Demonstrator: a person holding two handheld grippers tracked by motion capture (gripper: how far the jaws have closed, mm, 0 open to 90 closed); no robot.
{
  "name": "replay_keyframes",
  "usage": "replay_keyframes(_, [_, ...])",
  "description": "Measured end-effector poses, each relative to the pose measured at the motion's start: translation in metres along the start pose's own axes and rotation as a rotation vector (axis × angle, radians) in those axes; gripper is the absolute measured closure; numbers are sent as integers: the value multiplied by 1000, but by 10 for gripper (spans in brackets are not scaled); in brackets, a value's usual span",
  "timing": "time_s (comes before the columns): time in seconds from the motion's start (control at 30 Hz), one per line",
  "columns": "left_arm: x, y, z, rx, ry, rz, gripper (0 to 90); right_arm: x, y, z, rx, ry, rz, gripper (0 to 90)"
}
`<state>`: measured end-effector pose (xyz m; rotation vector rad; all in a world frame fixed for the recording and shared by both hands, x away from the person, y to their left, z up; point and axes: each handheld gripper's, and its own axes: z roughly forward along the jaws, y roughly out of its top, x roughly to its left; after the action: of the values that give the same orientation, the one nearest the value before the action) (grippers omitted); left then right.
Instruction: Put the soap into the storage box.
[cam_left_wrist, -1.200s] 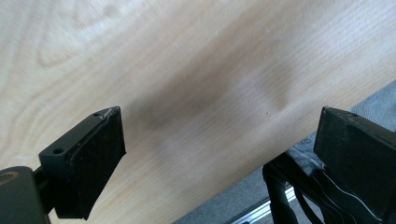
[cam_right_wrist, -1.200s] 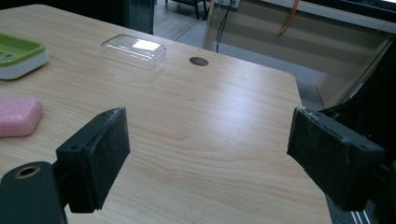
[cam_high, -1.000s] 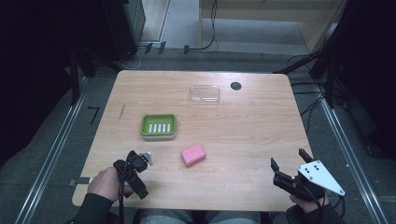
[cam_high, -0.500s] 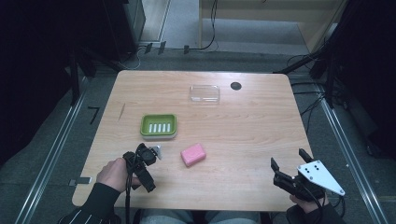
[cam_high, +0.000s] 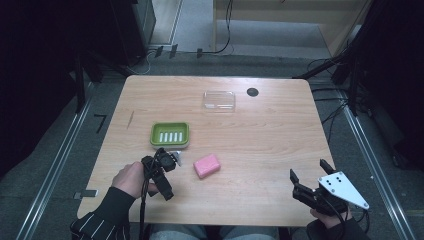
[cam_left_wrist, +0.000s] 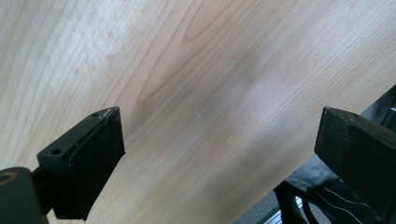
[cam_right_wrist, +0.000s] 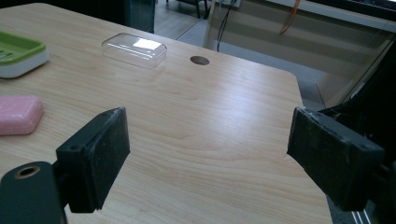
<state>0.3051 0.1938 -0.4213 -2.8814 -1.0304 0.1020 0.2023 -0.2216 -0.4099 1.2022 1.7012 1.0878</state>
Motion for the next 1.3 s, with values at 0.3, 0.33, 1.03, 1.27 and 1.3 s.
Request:
replay_keyframes(0.3, [4, 12, -7, -25, 6, 23, 23, 0, 0, 0, 0, 1, -4, 138])
replay_keyframes(0.33, [3, 14, -8, -32, 6, 23, 22, 0, 0, 0, 0, 0, -3, 137])
replay_keyframes(1.03, [-7, 59, -14, -59, -8, 112, 23, 1, 0, 1, 5, 3, -6, 137])
replay_keyframes(1.27, [-14, 76, -15, -80, -15, 144, 42, 0, 0, 0, 4, 2, -5, 137])
replay_keyframes(1.3, [-14, 78, -16, -84, -19, 145, 42, 0, 0, 0, 4, 2, -5, 137])
